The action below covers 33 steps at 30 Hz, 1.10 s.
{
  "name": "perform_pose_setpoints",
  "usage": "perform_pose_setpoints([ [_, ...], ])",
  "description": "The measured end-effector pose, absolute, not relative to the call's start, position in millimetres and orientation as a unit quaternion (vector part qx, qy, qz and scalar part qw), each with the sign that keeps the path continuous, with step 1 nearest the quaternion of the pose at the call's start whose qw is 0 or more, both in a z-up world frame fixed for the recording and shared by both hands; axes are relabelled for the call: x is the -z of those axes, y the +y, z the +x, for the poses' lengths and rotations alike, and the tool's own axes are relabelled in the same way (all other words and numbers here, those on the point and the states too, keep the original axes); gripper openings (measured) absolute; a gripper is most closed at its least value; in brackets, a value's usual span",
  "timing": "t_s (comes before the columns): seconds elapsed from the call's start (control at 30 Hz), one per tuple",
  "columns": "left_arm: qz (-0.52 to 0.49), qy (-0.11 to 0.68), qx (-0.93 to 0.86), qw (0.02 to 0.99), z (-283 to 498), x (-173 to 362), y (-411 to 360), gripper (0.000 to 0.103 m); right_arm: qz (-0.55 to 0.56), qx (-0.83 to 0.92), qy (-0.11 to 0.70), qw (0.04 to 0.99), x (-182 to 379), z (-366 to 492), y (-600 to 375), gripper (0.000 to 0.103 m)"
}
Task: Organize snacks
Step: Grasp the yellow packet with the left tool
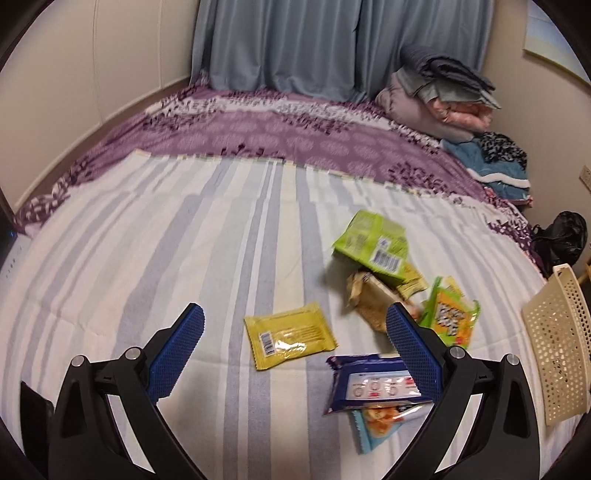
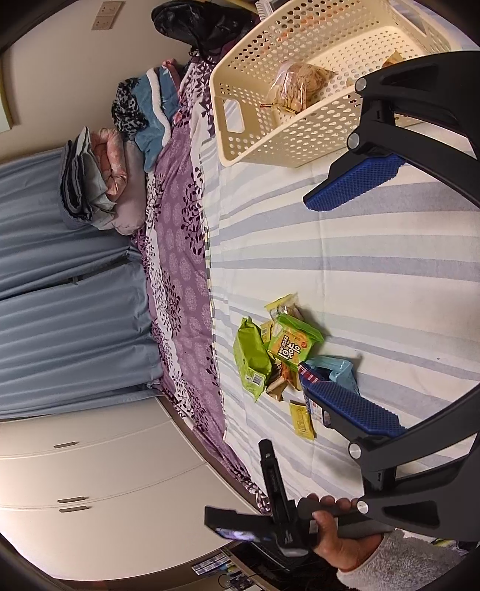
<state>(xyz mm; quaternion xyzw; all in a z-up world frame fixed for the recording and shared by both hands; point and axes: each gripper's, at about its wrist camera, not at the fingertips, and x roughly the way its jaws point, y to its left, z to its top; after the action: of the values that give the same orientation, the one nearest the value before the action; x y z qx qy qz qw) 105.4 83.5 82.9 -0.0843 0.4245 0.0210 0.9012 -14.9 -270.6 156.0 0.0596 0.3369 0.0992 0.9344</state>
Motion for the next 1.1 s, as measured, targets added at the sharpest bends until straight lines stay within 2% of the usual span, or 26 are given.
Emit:
perform_pose_setpoints([
  [0.53,-0.090,0.494,-0.044,0.863,152.0,-8.3,74.8,0.100,0.052,-0.108,0.367,0.923,-135.2,-2.9,-259.6,0.093],
  [0.8,-0.058,0.491,-0.054,0.867,155.0,1.2,69.1,0.100,0.050,-0.115,0.380,0.917,-124.8,3.6,-249.4,0.093],
  [0.9,-0.049,0.485,-0.061,0.871,152.3,0.0,70.0,0.092,0.048,-0.121,0.382,0.915,-122.6,6.1,-243.7,0.093],
  [0.97,-0.043,0.477,-0.066,0.875,149.1,-1.6,73.0,0.078,0.045,-0.125,0.384,0.914,-120.7,7.1,-239.4,0.093],
  [1.1,-0.078,0.465,-0.054,0.880,142.2,-5.9,87.4,0.067,0.040,-0.132,0.388,0.911,-118.4,10.9,-233.2,0.093],
])
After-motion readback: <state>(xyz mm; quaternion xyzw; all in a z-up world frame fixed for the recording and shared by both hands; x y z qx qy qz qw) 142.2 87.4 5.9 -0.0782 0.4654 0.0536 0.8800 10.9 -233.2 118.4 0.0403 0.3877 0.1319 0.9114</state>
